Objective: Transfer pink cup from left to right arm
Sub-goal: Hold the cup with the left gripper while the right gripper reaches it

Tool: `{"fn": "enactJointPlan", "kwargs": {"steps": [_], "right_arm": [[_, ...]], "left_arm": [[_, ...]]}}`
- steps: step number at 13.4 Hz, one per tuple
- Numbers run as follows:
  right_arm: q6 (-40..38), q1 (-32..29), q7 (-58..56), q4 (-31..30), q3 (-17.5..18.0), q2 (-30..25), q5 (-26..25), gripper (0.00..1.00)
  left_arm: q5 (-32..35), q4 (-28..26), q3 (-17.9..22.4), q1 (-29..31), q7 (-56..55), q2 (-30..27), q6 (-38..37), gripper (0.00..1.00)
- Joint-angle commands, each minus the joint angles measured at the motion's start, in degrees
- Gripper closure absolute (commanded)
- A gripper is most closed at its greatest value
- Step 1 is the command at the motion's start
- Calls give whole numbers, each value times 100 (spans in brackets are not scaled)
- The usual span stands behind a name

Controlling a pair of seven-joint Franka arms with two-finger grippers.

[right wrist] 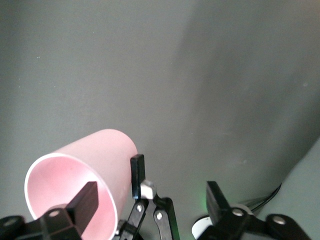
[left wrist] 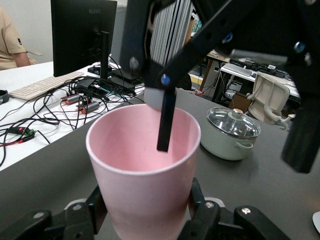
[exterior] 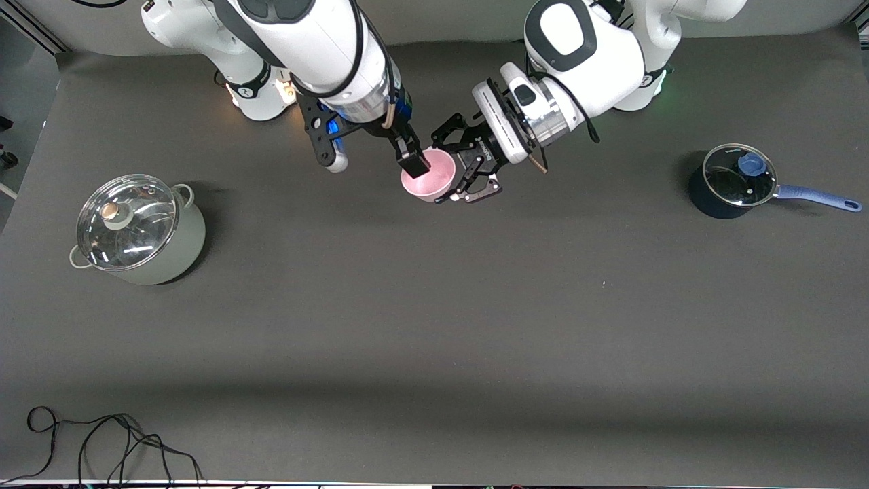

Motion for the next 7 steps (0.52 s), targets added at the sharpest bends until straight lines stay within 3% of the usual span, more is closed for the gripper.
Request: {"fn": "enactJointPlan", "kwargs": {"steps": [1, 2, 7], "right_arm": [[-20, 34, 9, 258, 4, 163, -121, 93], [-20, 34, 0, 285, 4, 163, -121, 100], [-20, 25, -114, 294, -5, 163, -121, 100]], "left_arm": [[-94, 40, 1, -58, -47, -9, 103, 71], [-94, 40, 1, -58, -47, -9, 103, 71], [-94, 40, 1, -49, -47, 0, 103, 71]]}}
